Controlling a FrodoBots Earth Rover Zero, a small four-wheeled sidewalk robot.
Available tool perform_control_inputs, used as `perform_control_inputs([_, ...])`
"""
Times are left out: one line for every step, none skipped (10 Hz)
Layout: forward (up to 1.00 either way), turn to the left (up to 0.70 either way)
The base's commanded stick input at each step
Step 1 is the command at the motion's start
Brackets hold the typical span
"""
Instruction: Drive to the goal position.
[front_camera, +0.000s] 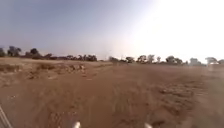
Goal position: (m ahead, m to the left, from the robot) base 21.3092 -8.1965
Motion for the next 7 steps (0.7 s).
perform_control_inputs([0.70, 0.00])
perform_control_inputs([0.70, 0.00])
perform_control_inputs([0.70, 0.00])
perform_control_inputs([0.70, 0.00])
perform_control_inputs([0.70, 0.00])
perform_control_inputs([0.70, 0.00])
perform_control_inputs([0.70, 0.00])
